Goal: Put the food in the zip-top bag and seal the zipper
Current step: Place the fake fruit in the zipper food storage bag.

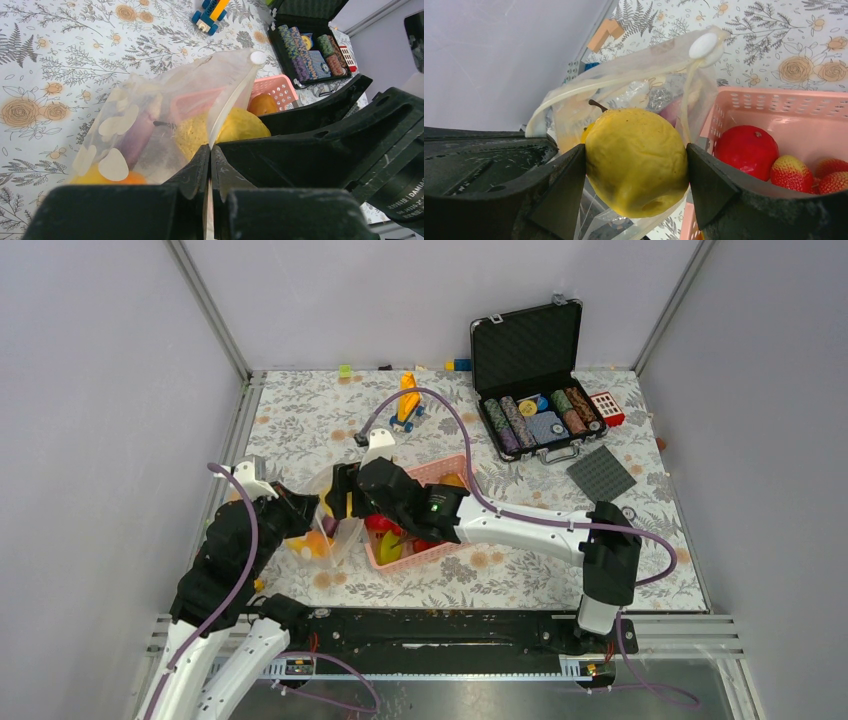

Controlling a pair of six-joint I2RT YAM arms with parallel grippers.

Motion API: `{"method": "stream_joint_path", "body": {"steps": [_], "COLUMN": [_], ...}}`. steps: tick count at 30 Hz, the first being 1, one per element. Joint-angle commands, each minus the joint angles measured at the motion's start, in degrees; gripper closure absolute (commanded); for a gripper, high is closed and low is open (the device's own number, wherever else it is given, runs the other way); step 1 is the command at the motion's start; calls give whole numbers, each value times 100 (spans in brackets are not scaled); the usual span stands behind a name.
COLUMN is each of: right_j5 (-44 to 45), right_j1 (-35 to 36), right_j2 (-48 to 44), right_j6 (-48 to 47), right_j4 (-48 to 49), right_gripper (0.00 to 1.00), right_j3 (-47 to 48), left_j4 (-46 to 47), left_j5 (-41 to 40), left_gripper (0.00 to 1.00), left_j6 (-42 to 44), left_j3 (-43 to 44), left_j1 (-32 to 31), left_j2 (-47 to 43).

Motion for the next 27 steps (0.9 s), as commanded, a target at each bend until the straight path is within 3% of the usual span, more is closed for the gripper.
{"method": "stream_joint_path", "body": {"steps": [1, 10, 20, 25, 27], "right_j5": [-11, -231, -289, -75, -375], "right_j1": [62, 62, 62, 6, -120], "right_j2": [76, -101, -559, -1241, -1622], "right_j6": [82, 2, -415, -1622, -2233], "right_j4": [-121, 85, 496, 1383, 1439], "right_gripper": [26, 1, 0, 0, 0], "right_j3": [182, -28, -535, -1588, -1984], "left_j4": [372, 413, 410, 407, 406], "left_j5": [248, 298, 245, 180, 119], "left_gripper": [100, 100, 100, 100, 100], "left_j6": [56, 54, 50, 54, 28], "left_j3": [-9, -35, -43, -48, -53], "left_j1": [85, 149, 176, 174, 175], "left_j2": [46, 0, -54, -105, -107]}}
